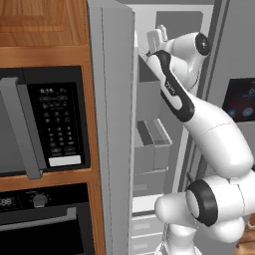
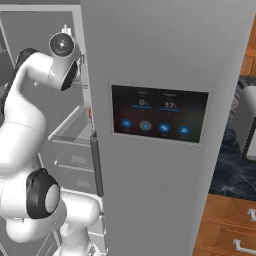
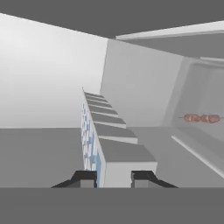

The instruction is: Open the freezer door, pick up the ice cube tray from the freezer, and place it on the dining counter.

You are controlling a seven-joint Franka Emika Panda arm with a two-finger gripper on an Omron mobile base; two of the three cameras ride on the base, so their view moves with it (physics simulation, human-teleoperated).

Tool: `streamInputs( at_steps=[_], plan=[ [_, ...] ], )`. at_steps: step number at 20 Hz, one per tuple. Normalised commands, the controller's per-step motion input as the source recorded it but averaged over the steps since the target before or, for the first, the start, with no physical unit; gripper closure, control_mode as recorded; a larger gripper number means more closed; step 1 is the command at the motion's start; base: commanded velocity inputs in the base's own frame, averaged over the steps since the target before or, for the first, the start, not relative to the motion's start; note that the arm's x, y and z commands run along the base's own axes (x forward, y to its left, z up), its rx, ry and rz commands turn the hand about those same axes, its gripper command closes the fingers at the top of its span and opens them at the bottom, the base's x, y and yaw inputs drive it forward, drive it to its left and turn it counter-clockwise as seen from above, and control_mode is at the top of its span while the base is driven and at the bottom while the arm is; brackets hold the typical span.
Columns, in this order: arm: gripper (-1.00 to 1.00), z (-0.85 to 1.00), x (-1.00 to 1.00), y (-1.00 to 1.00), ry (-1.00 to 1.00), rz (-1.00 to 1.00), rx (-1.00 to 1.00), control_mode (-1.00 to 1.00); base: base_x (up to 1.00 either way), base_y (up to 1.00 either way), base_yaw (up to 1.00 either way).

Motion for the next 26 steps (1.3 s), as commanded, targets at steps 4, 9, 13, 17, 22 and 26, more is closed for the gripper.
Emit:
streamInputs(
  at_steps=[4, 9, 13, 17, 22, 26],
  plan=[
    [1.0, 0.14, -0.31, -0.1, -0.26, -0.03, 0.02, -1.0, 0.0, 0.0, 0.0],
    [1.0, 0.35, -0.49, -0.06, -0.11, -0.03, 0.01, -1.0, 0.0, 0.0, 0.0],
    [1.0, 0.5, -0.74, -0.07, 0.0, 0.0, 0.0, -1.0, 0.0, 0.0, 0.0],
    [1.0, 0.52, -0.91, -0.18, 0.02, 0.0, 0.02, -1.0, 0.0, 0.0, 0.0],
    [1.0, 0.38, -0.97, -0.07, 0.09, 0.0, 0.02, -1.0, 0.0, 0.0, 0.0],
    [1.0, 0.11, -0.96, -0.01, 0.11, 0.0, 0.01, -1.0, 0.0, 0.0, 0.0]
  ],
)
